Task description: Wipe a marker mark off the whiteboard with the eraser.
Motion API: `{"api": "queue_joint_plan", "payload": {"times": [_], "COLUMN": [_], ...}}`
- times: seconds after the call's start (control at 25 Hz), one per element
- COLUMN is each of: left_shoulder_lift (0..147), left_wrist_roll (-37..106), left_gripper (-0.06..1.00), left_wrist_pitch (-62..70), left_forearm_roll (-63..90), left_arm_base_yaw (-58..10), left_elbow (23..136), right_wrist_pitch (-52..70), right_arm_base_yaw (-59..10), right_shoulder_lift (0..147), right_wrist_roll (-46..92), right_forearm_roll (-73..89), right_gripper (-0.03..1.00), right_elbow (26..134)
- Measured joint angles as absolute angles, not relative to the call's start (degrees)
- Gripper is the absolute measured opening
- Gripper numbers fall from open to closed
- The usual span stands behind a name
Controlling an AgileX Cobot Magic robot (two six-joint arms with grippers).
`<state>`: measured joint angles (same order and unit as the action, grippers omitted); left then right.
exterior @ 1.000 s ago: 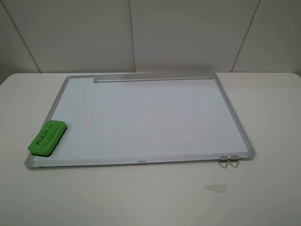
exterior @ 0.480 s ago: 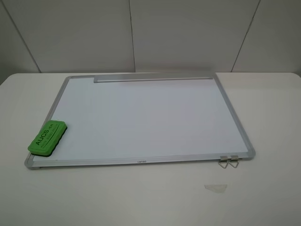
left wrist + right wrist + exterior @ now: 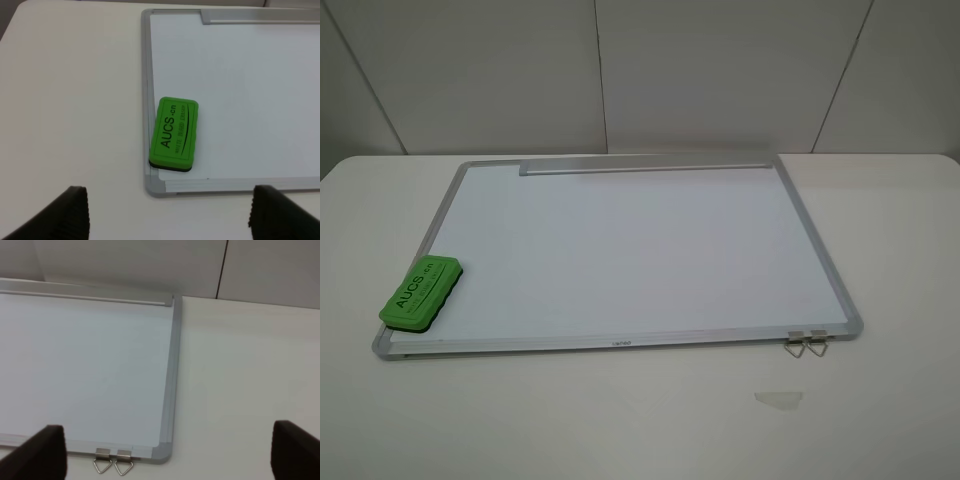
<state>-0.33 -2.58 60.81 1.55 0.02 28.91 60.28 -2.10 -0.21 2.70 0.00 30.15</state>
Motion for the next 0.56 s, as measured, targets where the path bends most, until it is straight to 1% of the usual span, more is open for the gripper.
{"api": "queue_joint_plan", "payload": {"times": [0.56], "left_shoulder_lift": [-0.33], "left_wrist_roll": [-2.58], "left_gripper": [0.67], "left_wrist_pitch": [60.81], "left_forearm_roll": [1.55], "left_arm_base_yaw": [0.02], "left_elbow": [28.91], "right_wrist_pitch": [60.28], "right_arm_base_yaw": [-2.1], "right_shoulder_lift": [-0.21], "right_wrist_roll": [2.7], "right_forearm_roll": [0.0], "right_gripper": [0.82], "right_elbow": [30.15]}}
